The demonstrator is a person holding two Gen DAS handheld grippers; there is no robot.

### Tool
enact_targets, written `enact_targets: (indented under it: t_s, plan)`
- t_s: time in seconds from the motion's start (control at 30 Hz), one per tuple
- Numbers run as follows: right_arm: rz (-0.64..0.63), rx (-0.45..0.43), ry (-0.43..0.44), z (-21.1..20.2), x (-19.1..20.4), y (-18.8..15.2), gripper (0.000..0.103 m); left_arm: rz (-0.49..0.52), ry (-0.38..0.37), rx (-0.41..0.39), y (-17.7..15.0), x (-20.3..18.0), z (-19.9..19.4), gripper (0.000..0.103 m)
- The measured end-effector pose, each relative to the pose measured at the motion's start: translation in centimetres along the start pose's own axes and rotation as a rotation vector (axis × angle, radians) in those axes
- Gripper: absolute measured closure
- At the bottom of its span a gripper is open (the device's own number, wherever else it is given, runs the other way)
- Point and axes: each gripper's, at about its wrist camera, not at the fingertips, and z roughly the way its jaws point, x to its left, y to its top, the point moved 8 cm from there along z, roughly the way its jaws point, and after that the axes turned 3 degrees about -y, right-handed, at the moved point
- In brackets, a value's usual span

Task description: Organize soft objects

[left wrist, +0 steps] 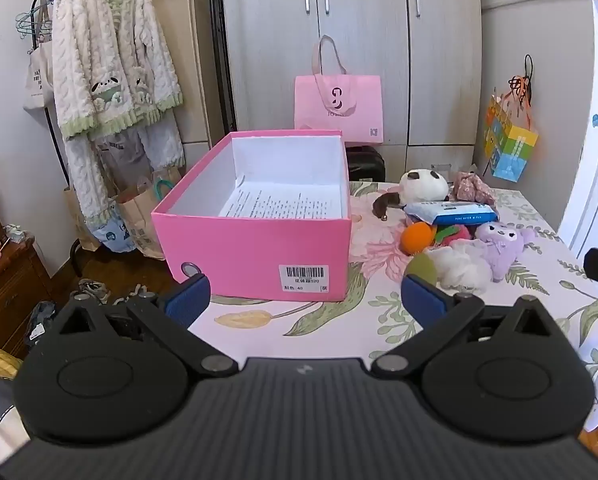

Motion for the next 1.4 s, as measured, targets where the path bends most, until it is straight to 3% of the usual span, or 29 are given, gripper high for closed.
enact_targets:
  t_s: [1.4]
  plan:
    - [0.002, 0.018, 0.029, 0.0, -0.2, -1.0, 0.000, 0.004, -0.065, 0.014, -0.5, -0.6, -1.6, 0.000]
